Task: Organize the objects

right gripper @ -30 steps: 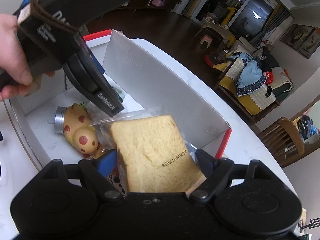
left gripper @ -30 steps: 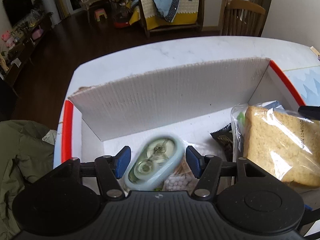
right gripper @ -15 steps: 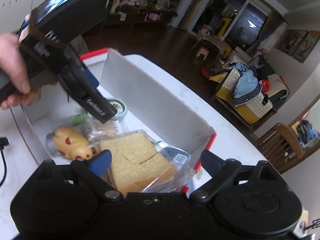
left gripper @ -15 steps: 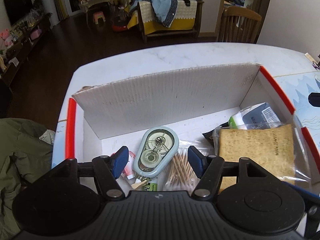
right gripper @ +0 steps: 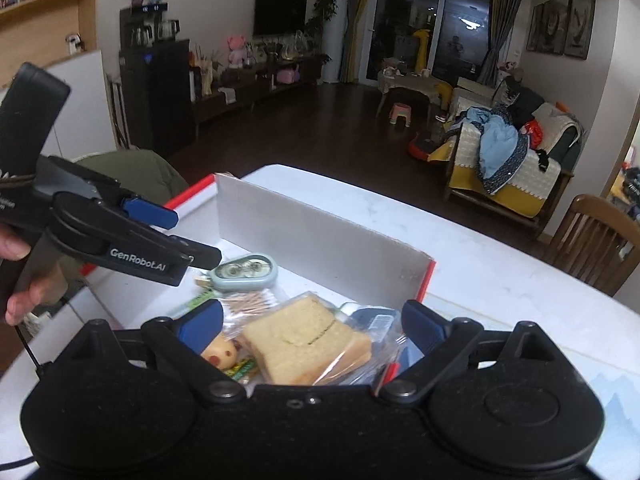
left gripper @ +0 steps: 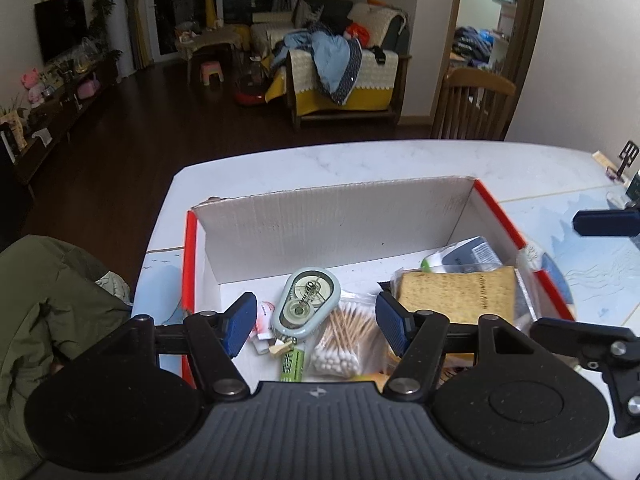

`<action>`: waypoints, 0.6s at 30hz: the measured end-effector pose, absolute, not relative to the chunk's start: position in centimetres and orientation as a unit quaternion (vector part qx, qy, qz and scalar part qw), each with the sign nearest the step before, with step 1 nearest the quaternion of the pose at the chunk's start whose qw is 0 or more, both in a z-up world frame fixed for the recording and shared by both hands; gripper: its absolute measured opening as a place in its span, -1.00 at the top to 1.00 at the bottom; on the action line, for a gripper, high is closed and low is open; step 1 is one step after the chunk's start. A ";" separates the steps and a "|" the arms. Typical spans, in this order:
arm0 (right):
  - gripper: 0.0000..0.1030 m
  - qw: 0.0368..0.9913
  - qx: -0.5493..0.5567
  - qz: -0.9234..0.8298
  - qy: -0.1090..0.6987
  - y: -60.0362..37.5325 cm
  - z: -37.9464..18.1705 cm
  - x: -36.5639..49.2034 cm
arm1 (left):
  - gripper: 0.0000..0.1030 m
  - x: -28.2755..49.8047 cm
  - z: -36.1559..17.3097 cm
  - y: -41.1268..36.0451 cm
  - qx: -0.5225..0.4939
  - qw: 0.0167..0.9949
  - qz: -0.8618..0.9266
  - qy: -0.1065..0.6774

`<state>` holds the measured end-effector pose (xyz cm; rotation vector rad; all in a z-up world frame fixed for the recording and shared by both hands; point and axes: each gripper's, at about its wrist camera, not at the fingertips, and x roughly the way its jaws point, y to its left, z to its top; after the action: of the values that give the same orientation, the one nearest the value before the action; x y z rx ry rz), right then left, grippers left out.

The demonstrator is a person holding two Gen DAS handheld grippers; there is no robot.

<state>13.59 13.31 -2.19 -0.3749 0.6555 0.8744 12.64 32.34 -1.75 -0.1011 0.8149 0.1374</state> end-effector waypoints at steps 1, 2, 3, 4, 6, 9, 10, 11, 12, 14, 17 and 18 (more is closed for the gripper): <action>-0.89 0.837 -0.172 0.417 0.309 13.0 -2.1 13.3 | -0.25 12.2 -1.5 32.3 -0.052 0.916 0.068 0.393; -0.90 0.836 -0.167 0.422 0.309 13.0 -2.0 13.1 | -0.31 11.8 -1.3 32.2 -0.056 0.916 0.069 0.390; -0.90 0.835 -0.162 0.426 0.309 12.9 -1.9 12.9 | -0.42 11.4 -1.2 32.2 -0.059 0.917 0.070 0.388; -0.91 0.833 -0.156 0.431 0.309 12.7 -1.8 12.6 | -0.45 11.0 -1.0 32.1 -0.064 0.918 0.070 0.384; -0.98 0.831 -0.139 0.439 0.312 12.4 -1.6 12.2 | -0.46 10.1 -0.7 31.9 -0.069 0.920 0.069 0.379; -0.99 0.825 -0.113 0.455 0.315 11.7 -1.2 11.6 | -0.50 8.6 -0.4 31.5 -0.071 0.923 0.071 0.372; -0.99 0.824 -0.109 0.459 0.314 11.4 -1.2 11.4 | -0.55 8.3 -0.3 31.4 -0.074 0.923 0.074 0.372; -0.99 0.823 -0.106 0.463 0.313 11.2 -1.1 11.3 | -0.62 7.9 -0.3 31.2 -0.076 0.923 0.075 0.370; -0.99 0.822 -0.104 0.465 0.311 11.0 -1.0 11.1 | -0.62 7.5 -0.2 31.1 -0.078 0.923 0.077 0.368; -0.99 0.822 -0.094 0.469 0.309 10.6 -0.9 10.9 | -0.63 6.9 0.0 30.7 -0.075 0.925 0.081 0.364; -0.99 0.823 -0.071 0.472 0.309 9.8 -0.6 10.7 | -0.66 6.0 0.1 30.1 -0.069 0.927 0.084 0.358; -0.99 0.823 -0.064 0.473 0.309 9.6 -0.5 10.7 | -0.75 5.7 0.2 29.9 -0.071 0.929 0.083 0.354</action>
<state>10.74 9.56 -0.53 -0.1361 0.6565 1.0063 5.68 29.94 0.21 -0.1455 0.7262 0.1701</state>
